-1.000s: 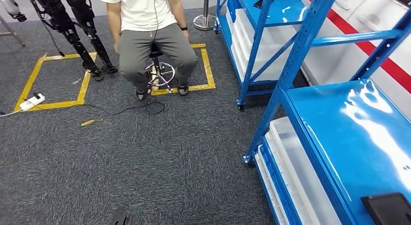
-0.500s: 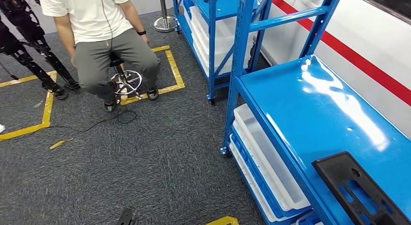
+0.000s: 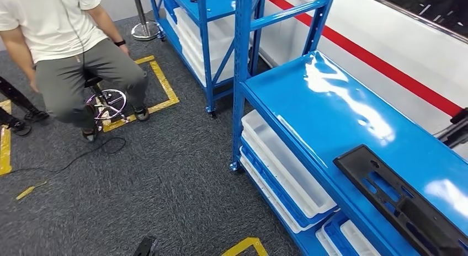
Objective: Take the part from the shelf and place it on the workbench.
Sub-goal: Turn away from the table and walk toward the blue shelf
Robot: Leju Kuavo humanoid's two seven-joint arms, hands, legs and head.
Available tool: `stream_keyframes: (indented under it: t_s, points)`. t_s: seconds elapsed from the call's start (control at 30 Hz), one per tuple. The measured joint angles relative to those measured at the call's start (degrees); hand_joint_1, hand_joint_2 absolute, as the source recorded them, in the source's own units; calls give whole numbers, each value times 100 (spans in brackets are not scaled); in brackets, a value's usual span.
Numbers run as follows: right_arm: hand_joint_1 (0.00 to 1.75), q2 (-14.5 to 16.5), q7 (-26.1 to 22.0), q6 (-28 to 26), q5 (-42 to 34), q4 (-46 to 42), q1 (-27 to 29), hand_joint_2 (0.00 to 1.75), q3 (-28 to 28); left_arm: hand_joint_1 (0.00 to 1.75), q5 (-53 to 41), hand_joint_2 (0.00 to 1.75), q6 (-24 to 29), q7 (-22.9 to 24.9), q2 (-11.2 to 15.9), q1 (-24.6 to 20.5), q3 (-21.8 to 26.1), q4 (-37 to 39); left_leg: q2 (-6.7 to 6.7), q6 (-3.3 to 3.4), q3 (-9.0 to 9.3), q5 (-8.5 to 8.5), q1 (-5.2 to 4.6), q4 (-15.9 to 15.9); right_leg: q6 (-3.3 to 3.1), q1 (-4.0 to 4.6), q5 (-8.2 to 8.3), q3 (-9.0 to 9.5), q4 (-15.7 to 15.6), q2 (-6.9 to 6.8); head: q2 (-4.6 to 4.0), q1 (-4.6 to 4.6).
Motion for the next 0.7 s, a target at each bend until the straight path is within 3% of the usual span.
stream_keyframes:
  t_s: [0.03, 0.07, 0.1, 0.13, 0.17, 0.2, 0.27, 0.33, 0.37, 0.4, 0.47, 0.53, 0.57, 0.6, 0.63, 0.7]
  points:
    - [0, -2, -3, 0, 2, 0, 1, 175, -7, 0, -3, 0, -15, 15, 0, 1, 0, 1, 94, -1, -14, 2, -13, 1, 17, -5, -99, -110, 278, -24, 0, -1]
    - [0, -4, -5, 0, 4, 0, 7, 175, -17, 0, -6, 0, -35, 23, -1, 0, 0, 1, 186, -3, -22, 4, -20, 2, 54, -8, -112, -104, 349, -38, 0, -1]
    - [0, -10, -5, 0, 7, 0, 14, 175, -28, 0, -15, 0, -65, 23, -2, -2, 0, 2, 270, -7, -24, 6, -23, 3, 101, -9, -39, 35, 170, -66, 0, 3]
    - [0, -19, -5, 0, 9, 0, 19, 175, -39, 0, -26, 0, -94, 17, -4, -7, 0, 2, 347, -15, -20, 6, -23, 5, 143, -9, 85, 284, -213, -135, 0, 3]
    - [0, -26, -7, 0, 11, -1, 16, 175, -49, 0, -39, 0, -117, 5, -5, -15, 0, 2, 415, -30, -10, 5, -32, 10, 155, -4, 196, 564, -673, -294, 0, 8]
    - [0, -31, -9, 0, 13, -1, 5, 175, -55, 0, -49, 0, -136, -10, -5, -23, 0, 2, 480, -57, -1, -6, -53, 17, 150, 16, 289, 790, -1045, -453, 0, 9]
    - [0, -32, -14, 2, 14, -2, -14, 175, -70, 0, -58, 0, -153, -31, -2, -51, 0, 1, 605, -122, 25, -29, -94, 30, 88, 54, 361, 950, -1370, -614, 0, -2]
    - [0, -30, -15, 15, 13, -1, -10, 175, -91, 0, -70, 0, -163, -45, 0, -84, 0, 1, 714, -181, 45, -57, -92, 41, 27, 33, 396, 920, -1369, -466, 0, -15]
    - [0, -29, -16, 25, 12, -1, -4, 175, -99, 0, -78, 0, -166, -51, 2, -98, 0, 0, 657, -217, 33, -113, -71, 95, -6, -2, 413, 920, -1375, -394, 0, -17]
    - [0, -30, -16, 34, 11, 0, -3, 175, -108, 0, -88, 0, -167, -56, 4, -105, 0, 0, 515, -252, -19, -239, -46, 243, -57, -37, 439, 925, -1380, -320, 0, -22]
    - [0, -25, -16, 48, 11, 0, -7, 175, -127, 0, -103, 0, -155, -61, 14, -93, 0, 2, 118, -308, -281, -672, -6, 893, -135, -61, 481, 906, -1382, -172, 0, -31]
    - [0, -19, -16, 57, 12, 0, -4, 175, -145, 0, -110, 0, -138, -60, 20, -69, 0, 5, -59, -325, -600, -1022, 4, 1639, -165, -42, 497, 881, -1376, -6, 0, -31]
    - [0, -19, -16, 59, 13, 0, 5, 175, -153, 0, -113, 0, -133, -60, 21, -65, 0, 7, -77, -324, -664, -1033, 6, 1789, -168, -36, 500, 877, -1368, 82, 0, -32]
    - [0, -18, -15, 61, 14, 0, 14, 175, -163, 0, -115, 0, -129, -60, 22, -64, 0, 8, -89, -318, -627, -925, 10, 1719, -166, -33, 501, 878, -1356, 169, 0, -31]
    - [0, -18, -15, 61, 16, 0, 20, 175, -172, 0, -116, 0, -126, -60, 22, -66, 0, 9, -112, -307, -492, -725, 20, 1438, -164, -33, 500, 882, -1338, 256, 0, -32]
    - [0, -14, -14, 62, 18, 0, 17, 175, -184, 0, -118, 0, -121, -60, 26, -70, 1, 9, -349, -272, -135, -326, 52, 662, -152, -18, 500, 864, -1294, 420, 0, -29]
